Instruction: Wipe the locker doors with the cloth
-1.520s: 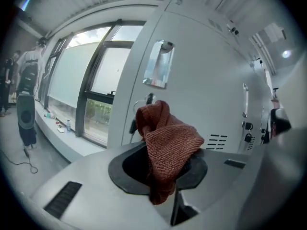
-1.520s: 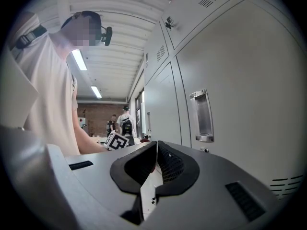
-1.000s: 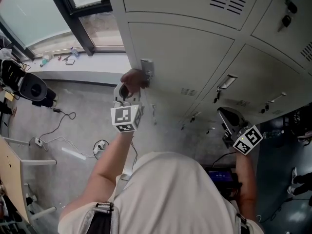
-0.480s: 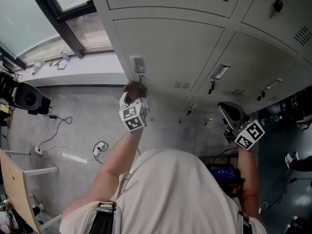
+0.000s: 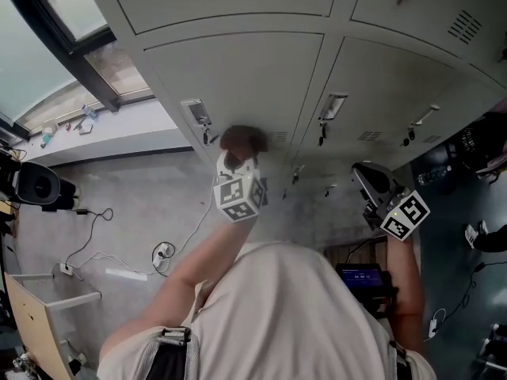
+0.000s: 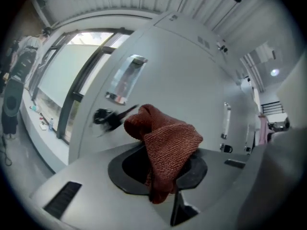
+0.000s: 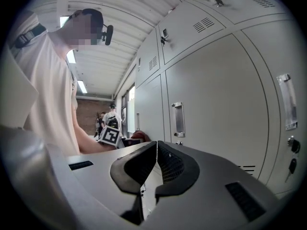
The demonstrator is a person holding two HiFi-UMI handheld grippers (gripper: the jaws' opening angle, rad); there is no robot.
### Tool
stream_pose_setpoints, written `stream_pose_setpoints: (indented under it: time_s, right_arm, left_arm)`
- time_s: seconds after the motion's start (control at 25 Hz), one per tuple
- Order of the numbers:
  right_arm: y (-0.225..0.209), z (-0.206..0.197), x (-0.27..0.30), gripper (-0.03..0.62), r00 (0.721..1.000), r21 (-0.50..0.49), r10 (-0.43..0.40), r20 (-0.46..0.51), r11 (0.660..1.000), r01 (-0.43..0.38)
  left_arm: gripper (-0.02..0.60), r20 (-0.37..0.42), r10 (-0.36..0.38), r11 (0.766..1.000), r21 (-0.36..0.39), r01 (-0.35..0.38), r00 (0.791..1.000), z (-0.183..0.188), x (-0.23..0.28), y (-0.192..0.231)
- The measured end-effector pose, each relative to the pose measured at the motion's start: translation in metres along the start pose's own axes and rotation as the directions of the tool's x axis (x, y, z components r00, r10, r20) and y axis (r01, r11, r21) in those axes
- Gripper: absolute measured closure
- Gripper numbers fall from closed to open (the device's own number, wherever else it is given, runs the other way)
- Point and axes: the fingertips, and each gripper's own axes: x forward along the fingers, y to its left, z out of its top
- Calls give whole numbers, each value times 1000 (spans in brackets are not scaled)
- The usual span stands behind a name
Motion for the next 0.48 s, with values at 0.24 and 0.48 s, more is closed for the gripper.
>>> stream_pose_setpoints:
  time_s: [0.24, 0.48]
  right_arm:
    - [-12, 3, -7, 576, 999, 10, -28, 18, 1000, 28]
    - [-14, 3, -7, 576, 999, 8, -30, 12, 1000, 30]
  left_arm:
    - [509, -86, -210, 941, 253, 225, 974, -16, 19, -100]
    - [509, -168, -297, 818, 464, 341, 940, -59, 27, -124]
